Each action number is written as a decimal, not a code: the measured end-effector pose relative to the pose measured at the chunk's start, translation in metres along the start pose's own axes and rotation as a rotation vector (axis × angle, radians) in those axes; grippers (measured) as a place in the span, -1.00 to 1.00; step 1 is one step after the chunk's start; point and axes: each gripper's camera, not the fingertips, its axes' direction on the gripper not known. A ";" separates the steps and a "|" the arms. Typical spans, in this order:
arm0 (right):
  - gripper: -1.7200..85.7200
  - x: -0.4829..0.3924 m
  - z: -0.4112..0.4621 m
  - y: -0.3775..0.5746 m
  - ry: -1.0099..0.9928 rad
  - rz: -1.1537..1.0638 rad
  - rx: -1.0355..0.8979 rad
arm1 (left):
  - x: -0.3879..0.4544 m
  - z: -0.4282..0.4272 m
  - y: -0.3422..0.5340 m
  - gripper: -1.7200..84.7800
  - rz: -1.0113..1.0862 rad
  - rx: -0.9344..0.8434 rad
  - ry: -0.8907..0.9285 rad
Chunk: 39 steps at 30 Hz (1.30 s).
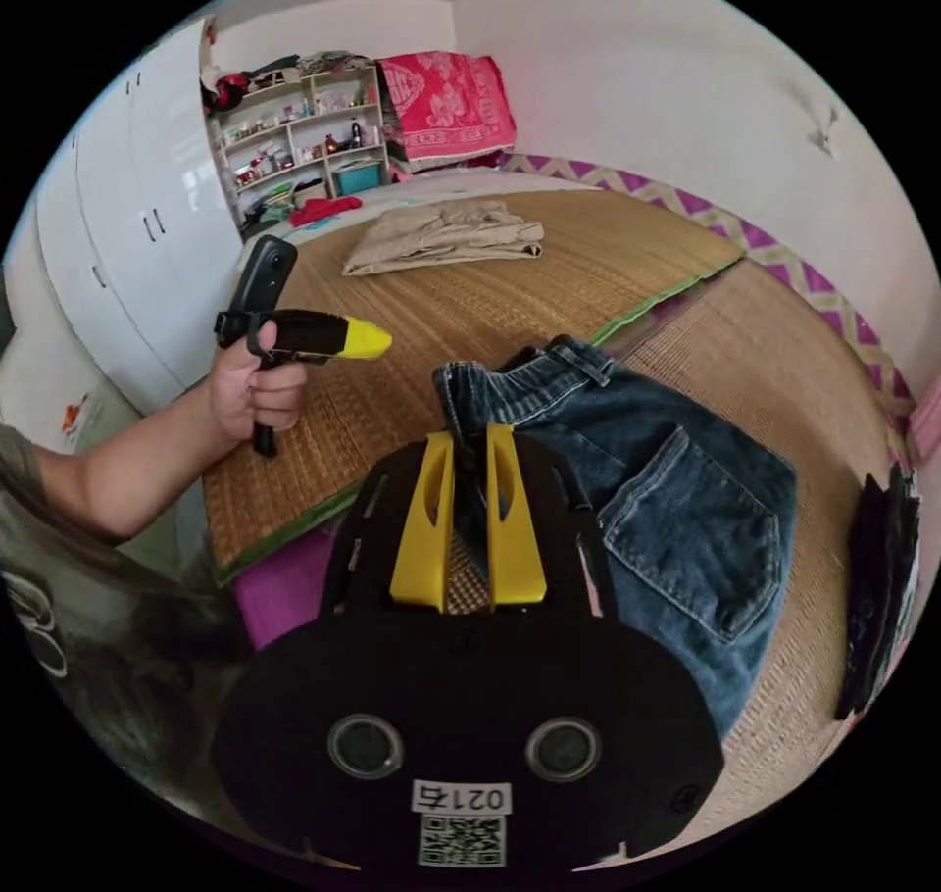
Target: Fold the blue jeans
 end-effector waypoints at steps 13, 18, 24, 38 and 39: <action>-0.78 -0.032 0.019 0.021 0.258 -0.071 0.002 | -0.007 0.071 0.068 -0.98 -0.064 -0.014 -0.087; -0.84 0.074 -0.049 0.053 -0.069 0.270 0.223 | -0.009 0.111 0.107 -0.98 -0.090 -0.016 -0.106; -0.85 0.240 -0.236 0.187 -0.015 0.606 0.542 | 0.013 0.195 0.160 -0.98 -0.066 -0.105 -0.187; -0.83 0.449 -0.250 0.535 -0.056 1.277 0.416 | 0.191 0.595 0.316 -0.79 0.370 -0.520 -0.557; -0.83 0.447 -0.251 0.539 -0.069 1.278 0.429 | 0.208 0.634 0.333 -0.77 0.430 -0.568 -0.556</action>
